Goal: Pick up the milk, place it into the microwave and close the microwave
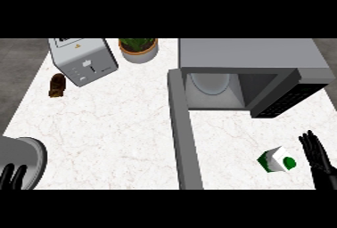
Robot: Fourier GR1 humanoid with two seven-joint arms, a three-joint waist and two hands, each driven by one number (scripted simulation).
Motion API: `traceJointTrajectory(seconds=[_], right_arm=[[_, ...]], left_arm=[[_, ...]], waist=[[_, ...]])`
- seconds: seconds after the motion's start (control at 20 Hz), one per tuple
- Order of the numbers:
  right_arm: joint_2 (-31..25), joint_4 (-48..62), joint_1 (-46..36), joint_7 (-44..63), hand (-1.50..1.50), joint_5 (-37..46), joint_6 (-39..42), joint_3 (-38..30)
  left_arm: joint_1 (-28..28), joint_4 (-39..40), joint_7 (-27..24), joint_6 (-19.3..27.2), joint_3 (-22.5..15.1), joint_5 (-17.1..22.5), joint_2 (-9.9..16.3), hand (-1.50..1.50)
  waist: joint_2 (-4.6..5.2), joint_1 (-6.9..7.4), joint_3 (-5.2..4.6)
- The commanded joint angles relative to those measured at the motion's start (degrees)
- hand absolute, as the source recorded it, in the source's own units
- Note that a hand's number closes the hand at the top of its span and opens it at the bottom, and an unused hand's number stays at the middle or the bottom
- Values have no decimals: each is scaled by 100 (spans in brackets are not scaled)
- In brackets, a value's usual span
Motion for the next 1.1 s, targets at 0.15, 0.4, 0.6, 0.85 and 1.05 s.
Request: traceJointTrajectory(seconds=[0.15, 0.4, 0.6, 0.85, 1.05], right_arm=[[-178, 1149, -473, -618, -150, 241, -182, -4], [-533, 2484, -1360, -854, -150, 306, -340, -176], [-458, 3270, -1560, -1410, -150, 471, -302, 16], [-654, 3772, -1790, -1463, -150, 439, 126, 132], [-709, 4067, -1696, -1703, -150, 338, 353, 156]], left_arm=[[122, -37, -142, -53, 52, 35, -27, -150], [388, 13, -331, -547, 701, 705, 183, -150], [446, -39, -305, -154, 11, 117, -25, -150], [42, -118, 184, 0, 120, 86, -27, -150], [120, 0, -17, -236, 281, 244, -26, -150]], waist=[[-2, -6, 0], [2, 49, 3], [9, 58, 8], [22, 44, 13], [18, 34, 12]])
